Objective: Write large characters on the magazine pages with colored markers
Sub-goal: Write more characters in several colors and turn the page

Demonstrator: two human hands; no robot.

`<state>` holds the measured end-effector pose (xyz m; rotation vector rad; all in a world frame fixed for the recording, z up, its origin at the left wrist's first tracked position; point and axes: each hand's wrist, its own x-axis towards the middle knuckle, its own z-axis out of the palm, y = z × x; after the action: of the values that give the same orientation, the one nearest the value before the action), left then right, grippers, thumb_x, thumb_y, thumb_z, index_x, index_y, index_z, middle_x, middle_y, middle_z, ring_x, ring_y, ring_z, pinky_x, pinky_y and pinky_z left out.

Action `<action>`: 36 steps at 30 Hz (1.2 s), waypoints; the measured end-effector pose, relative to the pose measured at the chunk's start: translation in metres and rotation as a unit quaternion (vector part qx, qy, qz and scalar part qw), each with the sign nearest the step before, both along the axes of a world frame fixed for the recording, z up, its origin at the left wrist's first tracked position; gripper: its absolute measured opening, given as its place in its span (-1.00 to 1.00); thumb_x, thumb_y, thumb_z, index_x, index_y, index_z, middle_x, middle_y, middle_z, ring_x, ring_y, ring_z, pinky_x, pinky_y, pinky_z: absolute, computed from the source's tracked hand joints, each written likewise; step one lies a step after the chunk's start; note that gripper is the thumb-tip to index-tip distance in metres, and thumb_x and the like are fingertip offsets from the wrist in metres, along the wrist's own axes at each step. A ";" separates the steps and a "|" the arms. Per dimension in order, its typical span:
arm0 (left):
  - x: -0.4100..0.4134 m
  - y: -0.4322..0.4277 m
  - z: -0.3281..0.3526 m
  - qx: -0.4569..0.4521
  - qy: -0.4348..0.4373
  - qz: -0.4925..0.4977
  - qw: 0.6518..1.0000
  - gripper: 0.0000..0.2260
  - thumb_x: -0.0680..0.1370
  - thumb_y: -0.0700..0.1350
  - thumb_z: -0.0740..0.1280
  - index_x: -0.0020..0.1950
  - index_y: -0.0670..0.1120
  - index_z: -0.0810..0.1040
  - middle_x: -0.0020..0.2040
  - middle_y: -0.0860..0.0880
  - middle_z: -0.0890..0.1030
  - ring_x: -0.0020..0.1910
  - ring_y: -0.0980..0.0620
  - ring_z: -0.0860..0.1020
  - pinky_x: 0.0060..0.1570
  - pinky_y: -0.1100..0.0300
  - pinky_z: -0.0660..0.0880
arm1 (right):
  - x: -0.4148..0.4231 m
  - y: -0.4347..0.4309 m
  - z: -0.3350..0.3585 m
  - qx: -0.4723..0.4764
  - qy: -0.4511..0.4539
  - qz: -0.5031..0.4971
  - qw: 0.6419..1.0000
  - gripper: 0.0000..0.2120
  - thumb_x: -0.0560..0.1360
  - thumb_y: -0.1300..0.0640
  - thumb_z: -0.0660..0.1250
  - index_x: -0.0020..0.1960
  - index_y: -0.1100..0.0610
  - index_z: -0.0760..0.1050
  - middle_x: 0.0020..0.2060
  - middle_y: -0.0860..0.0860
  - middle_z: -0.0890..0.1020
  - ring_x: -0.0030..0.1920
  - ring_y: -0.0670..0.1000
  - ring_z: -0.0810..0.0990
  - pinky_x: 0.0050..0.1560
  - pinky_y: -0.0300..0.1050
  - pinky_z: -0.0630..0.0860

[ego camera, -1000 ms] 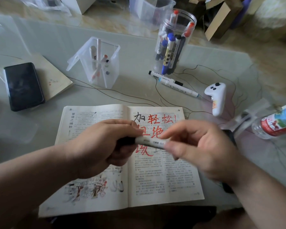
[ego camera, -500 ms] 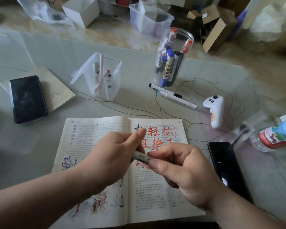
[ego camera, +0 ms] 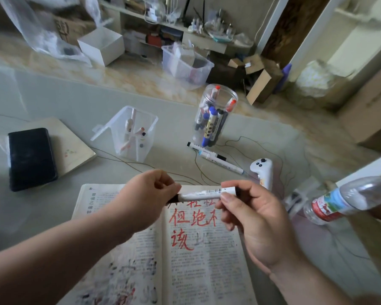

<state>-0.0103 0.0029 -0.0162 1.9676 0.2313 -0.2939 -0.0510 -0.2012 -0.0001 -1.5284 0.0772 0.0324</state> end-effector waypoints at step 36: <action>-0.006 0.016 0.005 0.166 -0.034 -0.081 0.982 -0.59 0.54 0.15 0.39 -0.36 -0.06 0.40 -0.35 -0.03 0.62 -0.45 0.03 0.45 -0.38 0.21 0.39 | 0.151 -0.040 -0.069 -0.701 0.034 0.031 0.712 -0.70 0.49 0.25 0.28 0.16 -0.02 0.51 0.08 0.04 0.58 0.14 0.13 0.52 0.16 0.01 0.51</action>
<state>-0.0159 0.0186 -0.0110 2.3283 0.0781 -0.3078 0.1001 -0.2410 -0.0688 -3.0841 0.1197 0.0983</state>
